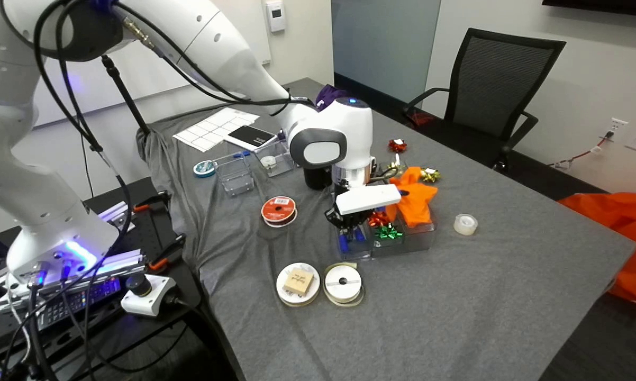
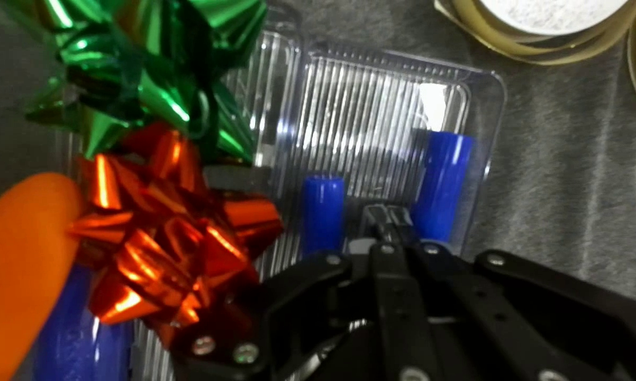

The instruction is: Put a marker in the other container

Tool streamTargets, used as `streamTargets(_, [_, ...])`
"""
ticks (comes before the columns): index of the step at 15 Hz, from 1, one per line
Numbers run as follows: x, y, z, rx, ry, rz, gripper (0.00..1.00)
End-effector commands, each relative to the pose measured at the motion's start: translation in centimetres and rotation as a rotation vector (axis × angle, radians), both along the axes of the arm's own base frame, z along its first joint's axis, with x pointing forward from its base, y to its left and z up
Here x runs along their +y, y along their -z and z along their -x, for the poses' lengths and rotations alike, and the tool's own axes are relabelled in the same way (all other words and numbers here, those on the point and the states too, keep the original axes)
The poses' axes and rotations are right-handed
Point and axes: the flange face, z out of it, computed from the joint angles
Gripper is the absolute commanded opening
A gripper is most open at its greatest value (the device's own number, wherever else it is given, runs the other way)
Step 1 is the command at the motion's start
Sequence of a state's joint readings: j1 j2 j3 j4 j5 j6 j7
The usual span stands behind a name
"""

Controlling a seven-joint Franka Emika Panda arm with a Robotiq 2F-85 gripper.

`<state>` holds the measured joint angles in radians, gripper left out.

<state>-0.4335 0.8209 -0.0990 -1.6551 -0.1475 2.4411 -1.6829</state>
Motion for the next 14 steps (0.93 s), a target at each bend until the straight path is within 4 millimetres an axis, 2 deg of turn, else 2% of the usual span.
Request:
streamTargets(1, [0.2,-1.0,1.7,-0.025,-0.008,-0.031,0.0])
streamTargets(14, [-0.1,-2.8,3.0,-0.085,0.013,-0.044,0.0])
